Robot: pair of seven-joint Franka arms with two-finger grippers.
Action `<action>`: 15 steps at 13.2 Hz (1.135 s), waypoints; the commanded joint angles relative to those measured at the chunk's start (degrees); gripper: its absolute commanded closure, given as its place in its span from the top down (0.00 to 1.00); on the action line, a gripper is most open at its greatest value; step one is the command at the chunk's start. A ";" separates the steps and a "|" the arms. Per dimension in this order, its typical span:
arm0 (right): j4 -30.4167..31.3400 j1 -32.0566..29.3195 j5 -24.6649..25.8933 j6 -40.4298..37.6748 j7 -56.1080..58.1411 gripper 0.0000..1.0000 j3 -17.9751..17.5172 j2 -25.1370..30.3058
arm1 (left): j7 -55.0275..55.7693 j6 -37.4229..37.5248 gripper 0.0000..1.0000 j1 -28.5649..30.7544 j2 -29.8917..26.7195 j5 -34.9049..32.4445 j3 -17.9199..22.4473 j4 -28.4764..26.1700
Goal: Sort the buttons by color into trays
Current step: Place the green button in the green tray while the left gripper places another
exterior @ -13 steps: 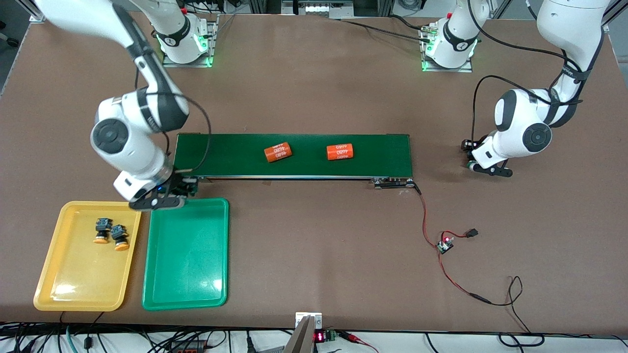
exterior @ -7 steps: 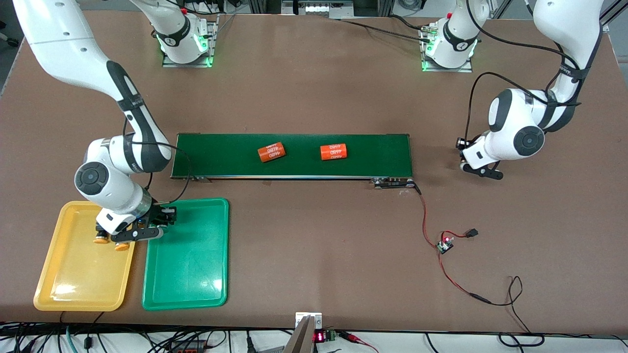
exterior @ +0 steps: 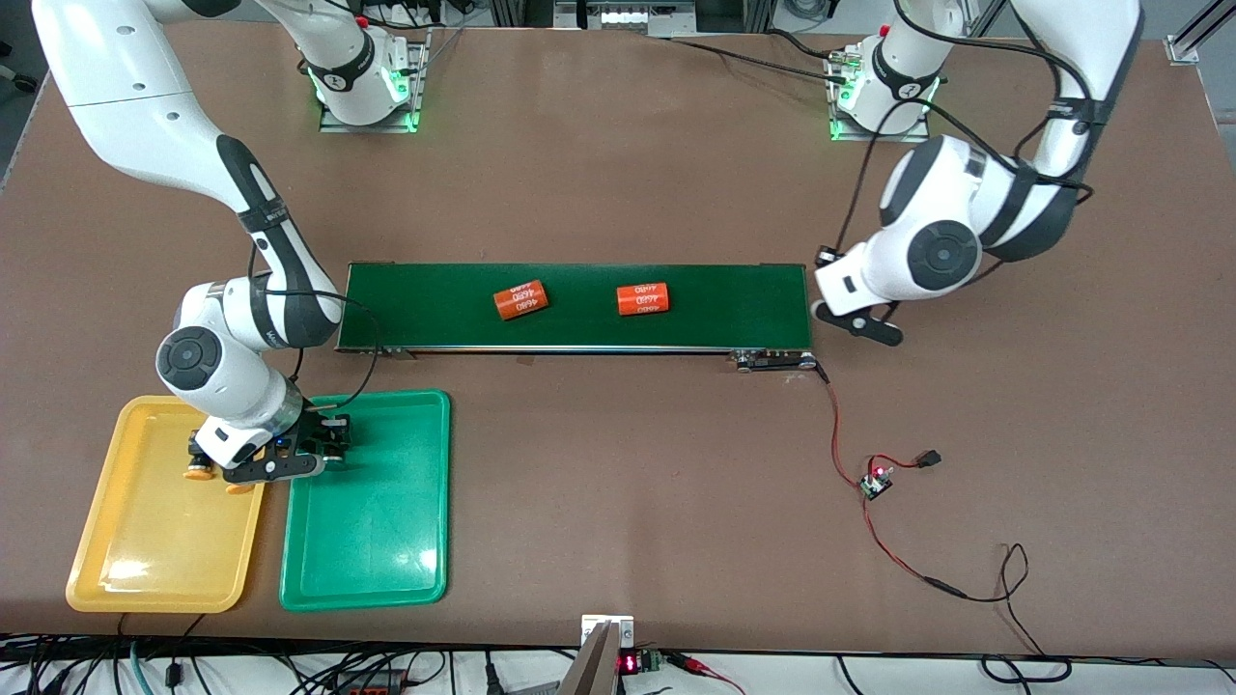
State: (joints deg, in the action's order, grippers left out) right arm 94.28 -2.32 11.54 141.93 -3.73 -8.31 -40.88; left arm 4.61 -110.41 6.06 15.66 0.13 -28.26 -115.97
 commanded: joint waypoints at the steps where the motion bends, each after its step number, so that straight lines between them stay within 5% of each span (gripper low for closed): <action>1: -0.50 0.03 0.24 -0.34 -0.40 1.00 -0.12 1.50 | 3.99 -7.86 0.15 -1.66 4.01 2.06 -1.98 0.58; 4: 2.91 -0.14 -0.38 -1.30 -0.13 1.00 -0.12 7.02 | 8.66 -10.25 0.17 -3.68 6.13 2.06 -2.15 0.57; 6: 6.60 -0.14 -2.39 -4.19 -1.36 1.00 -0.21 12.03 | 8.75 -12.98 0.28 -3.87 6.57 2.32 -2.24 0.57; 8: 9.07 0.30 -4.41 -11.03 -3.55 1.00 -0.47 18.00 | 7.88 -12.20 1.00 -3.87 6.40 2.33 -2.24 0.31; 12: 21.52 1.09 -12.22 -14.76 -4.53 1.00 -1.96 31.18 | 7.96 -7.30 1.00 -1.24 2.28 2.24 -2.24 1.79; 15: 30.06 1.36 -12.69 -13.61 -13.99 1.00 -7.40 38.58 | 5.61 1.66 1.00 0.79 -2.90 1.45 -1.28 5.75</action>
State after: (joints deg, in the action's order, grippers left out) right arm 116.87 -1.14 -0.21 126.51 -12.12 -12.98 -8.41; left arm 12.44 -114.34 5.74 17.63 1.20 -30.03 -111.85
